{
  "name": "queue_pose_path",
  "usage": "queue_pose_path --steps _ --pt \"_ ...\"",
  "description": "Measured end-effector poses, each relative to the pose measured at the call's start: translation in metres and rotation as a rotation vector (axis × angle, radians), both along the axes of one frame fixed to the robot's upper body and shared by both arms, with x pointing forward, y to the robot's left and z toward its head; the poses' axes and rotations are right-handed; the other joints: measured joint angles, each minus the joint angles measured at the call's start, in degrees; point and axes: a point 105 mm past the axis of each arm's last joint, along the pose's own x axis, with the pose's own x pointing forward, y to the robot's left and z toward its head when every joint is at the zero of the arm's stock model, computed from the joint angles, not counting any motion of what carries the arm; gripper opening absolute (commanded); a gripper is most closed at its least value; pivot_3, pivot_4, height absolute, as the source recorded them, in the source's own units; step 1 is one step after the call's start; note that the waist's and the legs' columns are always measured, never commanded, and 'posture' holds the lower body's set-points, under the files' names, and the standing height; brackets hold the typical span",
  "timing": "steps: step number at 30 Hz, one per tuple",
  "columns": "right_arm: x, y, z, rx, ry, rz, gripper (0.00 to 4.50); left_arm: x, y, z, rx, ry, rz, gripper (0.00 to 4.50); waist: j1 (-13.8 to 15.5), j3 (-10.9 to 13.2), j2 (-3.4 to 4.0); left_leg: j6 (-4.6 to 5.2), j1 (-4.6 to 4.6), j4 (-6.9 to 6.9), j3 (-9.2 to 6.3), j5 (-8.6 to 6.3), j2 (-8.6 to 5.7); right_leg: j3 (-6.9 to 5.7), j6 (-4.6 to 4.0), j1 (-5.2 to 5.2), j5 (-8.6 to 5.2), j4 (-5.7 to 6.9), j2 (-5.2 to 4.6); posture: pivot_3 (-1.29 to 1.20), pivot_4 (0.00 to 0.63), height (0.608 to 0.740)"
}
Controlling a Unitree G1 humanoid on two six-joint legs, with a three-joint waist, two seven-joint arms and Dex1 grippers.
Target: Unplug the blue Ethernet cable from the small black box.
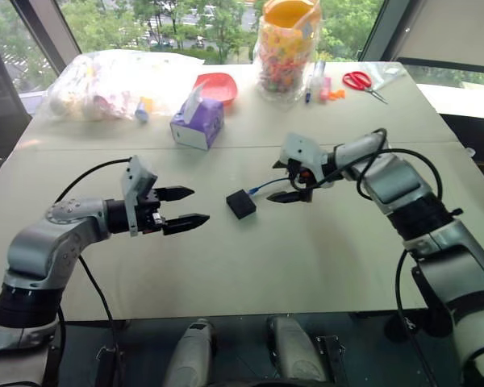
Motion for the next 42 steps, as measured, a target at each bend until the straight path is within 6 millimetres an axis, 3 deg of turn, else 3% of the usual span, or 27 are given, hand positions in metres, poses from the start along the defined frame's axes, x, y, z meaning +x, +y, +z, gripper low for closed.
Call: queue_pose_path --steps 6,13,20,22,27,32,35,39,42 --pt "0.014 0.017 -0.030 -0.130 -0.030 0.072 4.50 -0.006 -0.001 -0.002 0.002 -0.011 0.022 4.48 0.1 0.0 0.00 -0.02 -0.02 -0.02 -0.02 0.01 -0.02 0.00 -0.01 -0.07 0.01 0.12 0.00 0.00 0.150 0.740" --pt "0.018 0.033 -0.032 -0.133 -0.037 0.114 4.50 -0.008 0.002 -0.001 0.004 -0.022 0.056 4.48 -0.8 0.0 0.00 -0.09 0.14 -0.01 -0.01 0.05 -0.01 0.02 -0.04 -0.06 0.02 0.40 0.03 0.00 0.150 0.740" --pt "0.013 0.050 -0.040 -0.145 0.000 0.164 1.23 -0.009 0.003 -0.003 0.006 -0.018 0.063 4.50 -1.6 0.0 0.00 -0.13 0.29 0.04 -0.02 0.08 -0.01 0.07 -0.07 -0.10 0.00 0.82 0.07 0.00 0.150 0.740" --pt "0.012 0.052 -0.041 -0.150 0.003 0.172 0.09 -0.010 0.003 -0.004 0.006 -0.018 0.063 4.50 -1.6 0.0 0.00 -0.18 0.31 0.07 -0.02 0.11 -0.01 0.07 -0.08 -0.09 0.01 0.84 0.08 0.00 0.150 0.740" --pt "0.012 0.050 -0.039 -0.175 -0.031 0.183 0.03 -0.006 0.003 -0.001 0.004 -0.018 0.049 4.50 -1.4 0.0 0.00 -0.20 0.31 0.13 -0.03 0.12 -0.01 0.07 -0.09 -0.06 0.02 0.85 0.08 0.00 0.150 0.740" --pt "0.001 0.028 -0.030 -0.155 -0.183 0.195 0.03 0.004 0.002 0.006 -0.001 -0.020 0.017 4.50 -0.4 0.0 0.00 -0.20 0.12 0.13 -0.06 0.12 -0.07 0.07 -0.07 -0.16 0.02 0.78 0.02 0.00 0.150 0.740" --pt "-0.011 0.017 -0.009 -0.110 -0.401 0.180 0.03 0.013 -0.002 0.013 -0.015 -0.017 -0.014 4.50 0.1 0.0 -0.01 -0.20 -0.02 0.07 -0.05 0.12 -0.07 0.07 -0.07 -0.38 0.02 0.81 0.02 0.00 0.150 0.740" --pt "-0.035 0.018 0.026 -0.031 -0.662 0.186 0.03 0.021 -0.014 0.022 -0.038 -0.011 -0.079 4.50 0.0 0.0 -0.02 -0.20 0.01 0.08 -0.02 0.12 -0.04 0.07 -0.07 -0.37 0.01 0.82 0.03 0.00 0.150 0.740" --pt "-0.055 0.025 0.036 0.004 -0.770 0.217 0.03 0.026 -0.019 0.027 -0.057 0.004 -0.109 4.50 -0.1 0.0 -0.03 -0.20 0.02 0.14 0.00 0.12 -0.04 0.08 -0.07 -0.34 0.01 0.82 0.03 0.00 0.150 0.740"
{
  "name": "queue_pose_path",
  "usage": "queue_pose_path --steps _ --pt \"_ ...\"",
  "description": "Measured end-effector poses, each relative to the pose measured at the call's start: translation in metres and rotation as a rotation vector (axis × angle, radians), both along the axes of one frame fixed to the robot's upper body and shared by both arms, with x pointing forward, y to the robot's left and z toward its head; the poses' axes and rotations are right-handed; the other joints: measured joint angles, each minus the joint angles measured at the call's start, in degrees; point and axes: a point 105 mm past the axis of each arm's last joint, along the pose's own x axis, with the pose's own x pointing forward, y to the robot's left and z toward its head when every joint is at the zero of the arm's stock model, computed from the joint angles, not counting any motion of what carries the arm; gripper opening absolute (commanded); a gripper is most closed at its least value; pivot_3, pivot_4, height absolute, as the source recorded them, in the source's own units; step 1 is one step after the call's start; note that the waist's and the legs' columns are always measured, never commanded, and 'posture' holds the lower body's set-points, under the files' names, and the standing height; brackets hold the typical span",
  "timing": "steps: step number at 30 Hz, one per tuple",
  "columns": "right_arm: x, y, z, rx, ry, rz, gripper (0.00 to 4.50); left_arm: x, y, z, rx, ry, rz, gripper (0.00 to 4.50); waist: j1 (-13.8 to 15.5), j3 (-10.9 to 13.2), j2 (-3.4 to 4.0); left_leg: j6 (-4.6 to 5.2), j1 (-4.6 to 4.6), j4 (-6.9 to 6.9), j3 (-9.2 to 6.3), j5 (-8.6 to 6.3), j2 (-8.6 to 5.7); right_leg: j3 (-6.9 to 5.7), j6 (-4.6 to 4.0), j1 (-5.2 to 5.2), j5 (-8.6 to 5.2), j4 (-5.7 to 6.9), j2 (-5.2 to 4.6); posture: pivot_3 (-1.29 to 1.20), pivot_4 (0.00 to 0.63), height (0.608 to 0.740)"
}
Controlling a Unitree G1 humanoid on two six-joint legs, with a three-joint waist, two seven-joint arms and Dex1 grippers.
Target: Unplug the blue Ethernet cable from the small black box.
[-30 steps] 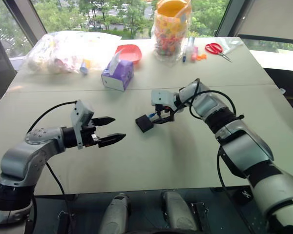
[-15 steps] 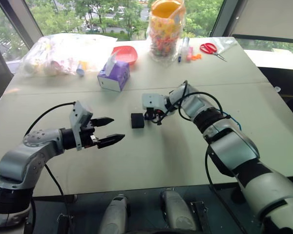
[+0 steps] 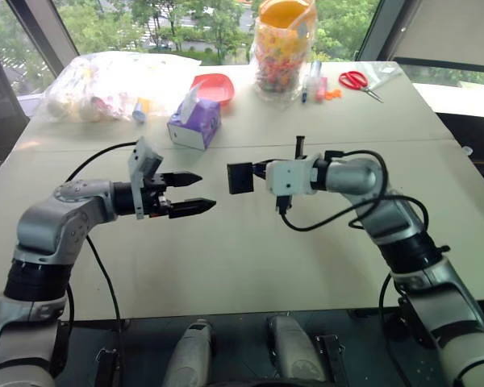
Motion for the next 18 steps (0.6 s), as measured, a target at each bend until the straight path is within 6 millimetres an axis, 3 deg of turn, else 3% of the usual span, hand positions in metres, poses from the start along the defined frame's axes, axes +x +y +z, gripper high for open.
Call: queue_pose_path --steps 6,13,18 --pt "-0.020 0.017 0.013 0.031 -0.140 0.037 0.03 0.005 -0.021 0.018 -0.085 0.034 -0.085 4.50 0.1 0.0 -0.02 0.00 0.01 0.08 -0.01 0.01 -0.01 0.00 0.01 0.09 0.00 0.00 0.00 0.00 0.150 0.740" --pt "-0.022 0.017 0.016 0.023 -0.164 0.024 0.03 0.007 -0.025 0.015 -0.120 0.081 -0.095 4.50 0.1 0.0 -0.02 0.00 0.03 0.04 -0.02 0.01 0.00 0.00 0.00 0.07 0.00 0.00 0.00 0.00 0.150 0.740" --pt "-0.026 0.019 0.019 0.024 -0.175 0.033 0.00 0.007 -0.026 0.015 -0.123 0.078 -0.097 2.24 0.1 0.0 -0.02 0.00 0.03 0.05 -0.02 0.01 0.00 0.00 0.00 0.08 0.00 0.00 0.00 0.00 0.150 0.740"
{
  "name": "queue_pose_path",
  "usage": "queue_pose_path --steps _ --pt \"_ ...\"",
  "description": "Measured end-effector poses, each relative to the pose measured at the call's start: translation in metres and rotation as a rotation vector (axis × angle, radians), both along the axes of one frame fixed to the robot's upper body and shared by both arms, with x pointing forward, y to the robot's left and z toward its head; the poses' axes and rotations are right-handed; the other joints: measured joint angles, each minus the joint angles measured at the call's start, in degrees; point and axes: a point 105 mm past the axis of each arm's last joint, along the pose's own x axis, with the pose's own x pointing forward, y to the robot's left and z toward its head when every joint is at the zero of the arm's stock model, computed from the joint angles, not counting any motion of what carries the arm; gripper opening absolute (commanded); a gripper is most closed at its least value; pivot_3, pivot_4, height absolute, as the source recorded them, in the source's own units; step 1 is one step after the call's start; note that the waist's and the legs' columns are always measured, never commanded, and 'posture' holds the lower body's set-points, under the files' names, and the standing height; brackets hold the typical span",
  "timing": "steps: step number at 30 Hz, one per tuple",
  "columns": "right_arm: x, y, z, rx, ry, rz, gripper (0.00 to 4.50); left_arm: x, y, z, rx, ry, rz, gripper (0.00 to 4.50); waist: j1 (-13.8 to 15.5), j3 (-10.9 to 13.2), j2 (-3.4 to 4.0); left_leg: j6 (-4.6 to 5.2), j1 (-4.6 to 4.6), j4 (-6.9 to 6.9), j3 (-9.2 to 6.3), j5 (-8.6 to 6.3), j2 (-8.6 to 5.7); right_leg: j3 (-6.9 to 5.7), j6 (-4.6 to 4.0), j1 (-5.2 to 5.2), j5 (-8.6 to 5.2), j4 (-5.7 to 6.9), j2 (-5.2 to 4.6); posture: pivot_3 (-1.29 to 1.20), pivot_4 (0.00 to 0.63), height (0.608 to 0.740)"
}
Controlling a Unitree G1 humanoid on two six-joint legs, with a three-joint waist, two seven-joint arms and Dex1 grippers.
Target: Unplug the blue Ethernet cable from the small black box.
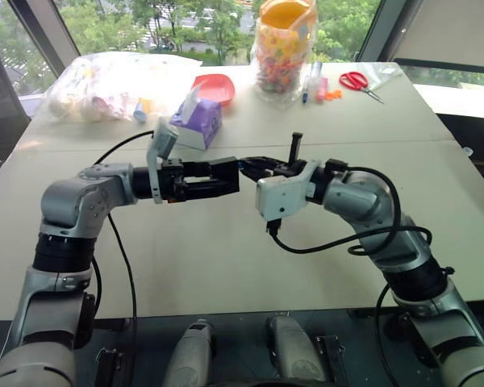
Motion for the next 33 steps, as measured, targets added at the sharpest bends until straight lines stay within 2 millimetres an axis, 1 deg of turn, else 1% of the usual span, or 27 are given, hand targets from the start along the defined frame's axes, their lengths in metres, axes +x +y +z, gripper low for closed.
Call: queue_pose_path --steps 1,3,4,9,11,12,13,14,16,17,18,19,22,25,29,33 --pt "0.000 0.000 0.000 -0.002 0.003 -0.002 0.00 0.000 0.000 0.000 0.000 -0.001 -0.001 1.72 0.0 0.0 0.00 0.00 0.00 0.00 0.00 0.00 0.00 0.00 0.00 0.00 0.00 0.00 0.00 0.00 0.150 0.740" --pt "0.002 -0.002 -0.001 -0.003 0.011 -0.014 0.00 0.000 -0.002 -0.001 -0.005 -0.004 -0.007 0.83 0.0 0.0 0.00 0.00 0.00 0.00 0.00 0.00 0.00 0.00 0.00 0.00 0.00 0.00 0.00 0.00 0.150 0.740" --pt "0.002 -0.002 -0.001 -0.004 0.015 -0.018 0.00 0.000 -0.003 -0.001 -0.005 -0.006 -0.007 0.50 0.0 0.0 0.00 0.00 0.00 0.00 0.00 0.00 0.00 0.00 0.00 0.00 0.00 0.00 0.00 0.00 0.150 0.740" --pt "0.003 -0.003 -0.003 -0.005 0.041 -0.023 0.00 0.000 -0.004 -0.003 0.001 -0.013 -0.008 0.49 0.0 0.0 0.00 0.00 0.00 0.00 0.00 0.00 0.00 0.00 0.00 0.00 0.00 0.00 0.00 0.00 0.150 0.740" --pt "0.001 -0.004 -0.004 0.025 0.132 -0.019 0.00 -0.001 -0.004 -0.005 0.009 -0.007 -0.020 0.49 0.0 0.0 0.00 0.00 0.00 0.00 0.00 0.00 0.00 0.00 0.00 0.00 0.00 0.00 0.00 0.00 0.150 0.740" --pt "-0.001 -0.005 -0.005 0.061 0.228 -0.013 0.95 -0.003 -0.003 -0.007 0.021 -0.004 -0.032 0.49 0.0 0.0 0.00 0.00 0.00 -0.01 -0.01 0.00 0.00 0.00 0.00 0.00 0.00 0.00 0.00 0.00 0.150 0.740" --pt "-0.005 -0.007 -0.005 0.119 0.343 -0.002 1.29 -0.003 0.001 -0.008 0.039 -0.010 -0.028 0.49 -0.1 0.0 0.00 0.00 0.00 -0.01 -0.02 0.00 0.01 0.00 -0.01 0.01 0.00 0.00 0.01 0.00 0.150 0.740" --pt "-0.007 -0.009 -0.004 0.150 0.420 0.004 1.86 -0.002 0.005 -0.009 0.053 -0.015 -0.019 0.49 0.0 0.0 0.00 0.00 0.00 0.00 -0.02 0.00 0.01 0.00 -0.01 0.01 0.00 0.00 0.00 0.00 0.150 0.740" --pt "-0.010 -0.017 -0.007 0.172 0.560 -0.004 2.85 -0.002 0.011 -0.009 0.072 -0.019 -0.016 0.49 0.0 0.0 0.00 0.01 0.00 0.01 -0.03 0.00 0.01 -0.01 -0.01 0.03 0.00 0.00 0.00 0.00 0.150 0.740" --pt "-0.012 -0.023 -0.009 0.173 0.648 -0.020 3.46 -0.002 0.014 -0.008 0.077 -0.028 -0.023 0.49 0.1 0.0 0.00 0.01 0.00 0.02 -0.02 0.00 0.00 0.00 -0.01 0.04 0.00 -0.01 0.00 0.00 0.150 0.740" --pt "-0.013 -0.027 -0.011 0.183 0.728 -0.030 3.89 -0.003 0.015 -0.008 0.082 -0.039 -0.031 0.49 0.1 0.0 0.00 0.01 0.00 0.02 -0.02 0.00 0.00 -0.01 -0.01 0.04 0.00 -0.01 0.00 0.00 0.150 0.740" --pt "-0.014 -0.030 -0.009 0.217 0.834 -0.032 4.43 -0.005 0.018 -0.007 0.091 -0.055 -0.042 0.49 0.1 0.0 0.00 0.01 0.00 0.02 -0.02 0.00 0.01 -0.01 -0.02 0.04 0.00 -0.02 0.00 0.00 0.150 0.740" --pt "-0.019 -0.036 0.003 0.320 1.074 -0.022 4.43 -0.010 0.022 -0.005 0.112 -0.104 -0.094 0.49 0.0 0.0 0.00 0.01 0.01 -0.02 -0.02 -0.01 0.03 -0.01 -0.03 0.03 -0.01 -0.02 0.01 0.00 0.150 0.740" --pt "-0.014 -0.036 0.004 0.416 1.247 -0.043 4.43 -0.016 0.023 -0.006 0.121 -0.114 -0.145 0.49 -0.1 0.0 0.00 0.02 0.02 -0.04 -0.02 -0.01 0.03 -0.01 -0.03 0.02 -0.01 -0.02 0.01 0.00 0.150 0.740" --pt "-0.014 -0.023 0.005 0.457 1.386 -0.014 4.43 -0.022 0.022 -0.005 0.134 -0.142 -0.200 0.49 0.0 0.0 0.01 0.02 -0.03 -0.04 -0.01 -0.01 0.03 -0.01 -0.02 -0.02 0.00 -0.03 0.00 0.00 0.150 0.740" --pt "-0.015 -0.015 0.015 0.459 1.421 0.012 4.43 -0.024 0.020 -0.003 0.138 -0.154 -0.222 0.49 0.1 0.0 0.01 0.02 -0.05 -0.04 -0.01 -0.01 0.03 -0.01 -0.01 -0.05 0.00 -0.02 0.00 0.00 0.150 0.740"
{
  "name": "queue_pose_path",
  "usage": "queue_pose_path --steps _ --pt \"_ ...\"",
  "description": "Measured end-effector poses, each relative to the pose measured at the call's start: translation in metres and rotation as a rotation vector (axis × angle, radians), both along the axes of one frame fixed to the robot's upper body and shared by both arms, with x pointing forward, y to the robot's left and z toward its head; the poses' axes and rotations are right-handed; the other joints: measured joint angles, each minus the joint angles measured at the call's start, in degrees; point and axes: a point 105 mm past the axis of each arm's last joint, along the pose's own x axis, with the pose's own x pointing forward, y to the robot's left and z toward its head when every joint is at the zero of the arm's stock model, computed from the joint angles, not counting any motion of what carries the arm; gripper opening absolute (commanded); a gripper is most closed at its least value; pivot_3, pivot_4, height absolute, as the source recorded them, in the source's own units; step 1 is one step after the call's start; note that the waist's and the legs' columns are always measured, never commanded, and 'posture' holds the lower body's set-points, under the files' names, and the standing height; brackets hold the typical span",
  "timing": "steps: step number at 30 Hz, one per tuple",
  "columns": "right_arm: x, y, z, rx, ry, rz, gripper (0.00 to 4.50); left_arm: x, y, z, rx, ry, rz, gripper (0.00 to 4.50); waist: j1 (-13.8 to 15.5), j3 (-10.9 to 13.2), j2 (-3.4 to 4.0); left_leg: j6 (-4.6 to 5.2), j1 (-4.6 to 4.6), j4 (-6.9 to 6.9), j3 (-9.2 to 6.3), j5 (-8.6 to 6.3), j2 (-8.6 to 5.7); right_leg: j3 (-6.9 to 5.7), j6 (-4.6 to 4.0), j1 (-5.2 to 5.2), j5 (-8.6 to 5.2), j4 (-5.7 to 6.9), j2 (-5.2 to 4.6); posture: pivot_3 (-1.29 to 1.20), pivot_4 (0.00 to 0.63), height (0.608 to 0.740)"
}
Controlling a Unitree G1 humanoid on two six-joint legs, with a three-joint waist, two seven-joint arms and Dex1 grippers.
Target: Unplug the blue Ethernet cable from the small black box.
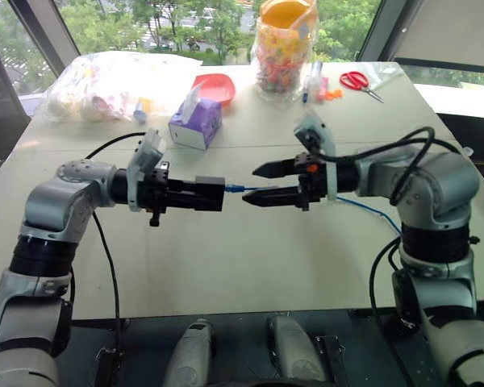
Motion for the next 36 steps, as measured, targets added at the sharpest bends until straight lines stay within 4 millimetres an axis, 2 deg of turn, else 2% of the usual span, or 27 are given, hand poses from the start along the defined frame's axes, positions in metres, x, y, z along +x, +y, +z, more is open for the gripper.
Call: queue_pose_path --steps 11,14,16,29,32,34,36 --pt "-0.005 0.013 -0.009 -0.039 0.008 0.040 4.43 0.000 -0.005 0.001 -0.010 -0.009 -0.005 0.49 -0.1 0.0 0.00 0.01 -0.01 0.01 0.01 0.00 0.00 0.00 0.01 -0.02 0.00 0.02 0.00 0.00 0.150 0.740" --pt "-0.004 0.014 -0.009 -0.041 -0.005 0.036 3.62 0.000 -0.005 0.001 -0.011 -0.011 -0.003 0.49 -0.1 0.0 0.00 0.01 -0.01 0.01 0.01 0.00 0.00 0.00 0.01 -0.02 0.00 0.02 0.00 0.00 0.150 0.740" --pt "-0.004 0.016 -0.010 -0.045 -0.008 0.036 2.60 -0.001 -0.006 0.002 -0.009 -0.017 -0.009 0.49 -0.1 0.0 0.00 0.01 -0.01 0.01 0.01 0.00 0.00 0.00 0.01 -0.02 0.00 0.02 0.00 0.00 0.150 0.740" --pt "-0.007 0.020 -0.011 -0.037 0.000 0.053 2.60 -0.003 -0.006 0.001 -0.011 -0.014 -0.014 0.49 -0.1 0.0 0.00 0.01 -0.01 0.01 0.01 0.00 0.00 0.00 0.01 -0.02 0.00 0.02 0.00 0.00 0.150 0.740" --pt "-0.007 0.019 -0.011 -0.041 -0.002 0.051 1.79 -0.003 -0.006 0.001 -0.010 -0.014 -0.016 0.49 -0.1 0.0 0.00 0.01 -0.01 0.01 0.01 0.00 0.00 0.00 0.01 -0.02 0.00 0.02 0.00 0.00 0.150 0.740" --pt "-0.006 0.019 -0.011 -0.042 -0.005 0.050 0.78 -0.004 -0.006 0.001 -0.008 -0.014 -0.018 0.49 -0.1 0.0 0.00 0.01 -0.01 0.01 0.01 0.00 0.00 0.00 0.01 -0.02 0.00 0.02 0.00 0.00 0.150 0.740" --pt "-0.007 0.018 -0.011 -0.045 -0.004 0.052 0.06 -0.004 -0.005 0.001 -0.008 -0.015 -0.020 0.49 -0.1 0.0 0.00 0.01 -0.01 0.01 0.01 0.00 0.00 0.00 0.01 -0.02 0.00 0.02 0.00 0.00 0.150 0.740"
